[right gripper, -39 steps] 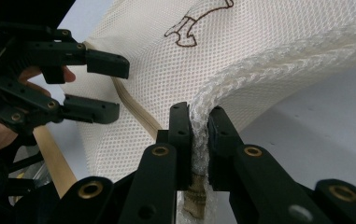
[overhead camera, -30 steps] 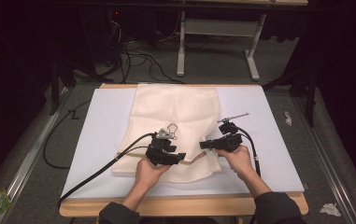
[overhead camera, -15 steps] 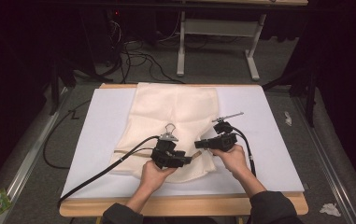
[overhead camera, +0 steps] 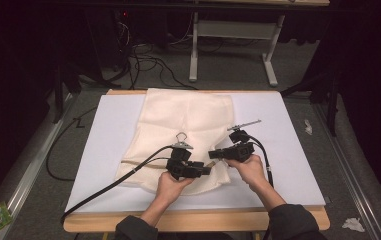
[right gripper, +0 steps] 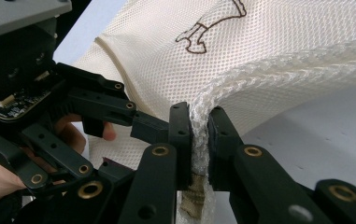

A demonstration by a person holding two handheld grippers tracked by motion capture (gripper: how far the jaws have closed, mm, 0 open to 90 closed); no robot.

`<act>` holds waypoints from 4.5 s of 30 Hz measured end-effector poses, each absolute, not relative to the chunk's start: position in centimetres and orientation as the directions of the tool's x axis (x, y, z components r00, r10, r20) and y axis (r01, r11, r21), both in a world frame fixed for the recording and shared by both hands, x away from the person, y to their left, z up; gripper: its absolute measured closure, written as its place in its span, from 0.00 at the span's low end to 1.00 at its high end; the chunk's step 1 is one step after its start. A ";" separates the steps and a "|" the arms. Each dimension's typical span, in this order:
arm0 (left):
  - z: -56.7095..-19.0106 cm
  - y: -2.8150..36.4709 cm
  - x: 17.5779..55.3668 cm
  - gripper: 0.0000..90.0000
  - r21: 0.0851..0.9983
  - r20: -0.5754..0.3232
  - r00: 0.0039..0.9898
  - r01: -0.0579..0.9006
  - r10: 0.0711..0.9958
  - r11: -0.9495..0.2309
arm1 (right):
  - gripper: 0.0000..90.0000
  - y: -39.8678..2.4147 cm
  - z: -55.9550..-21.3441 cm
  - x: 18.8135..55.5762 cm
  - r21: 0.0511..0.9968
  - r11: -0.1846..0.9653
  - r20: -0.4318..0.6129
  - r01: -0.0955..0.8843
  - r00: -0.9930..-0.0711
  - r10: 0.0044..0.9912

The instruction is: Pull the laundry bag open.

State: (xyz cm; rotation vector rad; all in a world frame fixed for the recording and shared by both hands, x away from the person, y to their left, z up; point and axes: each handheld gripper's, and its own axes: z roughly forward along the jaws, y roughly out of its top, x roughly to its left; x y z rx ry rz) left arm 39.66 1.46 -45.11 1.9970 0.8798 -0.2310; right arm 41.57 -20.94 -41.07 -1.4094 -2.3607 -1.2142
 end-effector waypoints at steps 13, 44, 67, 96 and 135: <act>-45.4 0.9 40.1 0.61 0.668 -0.500 0.721 0.674 0.480 -0.316 | 0.93 -20.7 -41.2 41.5 0.561 0.236 0.502 0.793 -0.553 0.665; -46.4 1.6 40.0 0.87 0.687 -0.595 0.692 0.702 0.408 -0.189 | 0.93 -21.3 -41.5 41.6 0.545 0.209 0.536 0.812 -0.529 0.658; -46.8 1.2 39.5 0.94 0.691 -0.600 0.695 0.700 0.397 -0.180 | 0.93 -21.1 -41.6 41.7 0.541 0.217 0.534 0.813 -0.531 0.658; -45.6 1.8 39.9 0.97 0.701 -0.546 0.705 0.680 0.453 -0.215 | 0.93 -20.9 -40.9 40.4 0.533 0.324 0.422 0.782 -0.577 0.699; -44.7 2.6 40.1 0.97 0.703 -0.467 0.721 0.654 0.512 -0.280 | 0.94 -22.1 -41.2 40.2 0.549 0.324 0.380 0.771 -0.575 0.725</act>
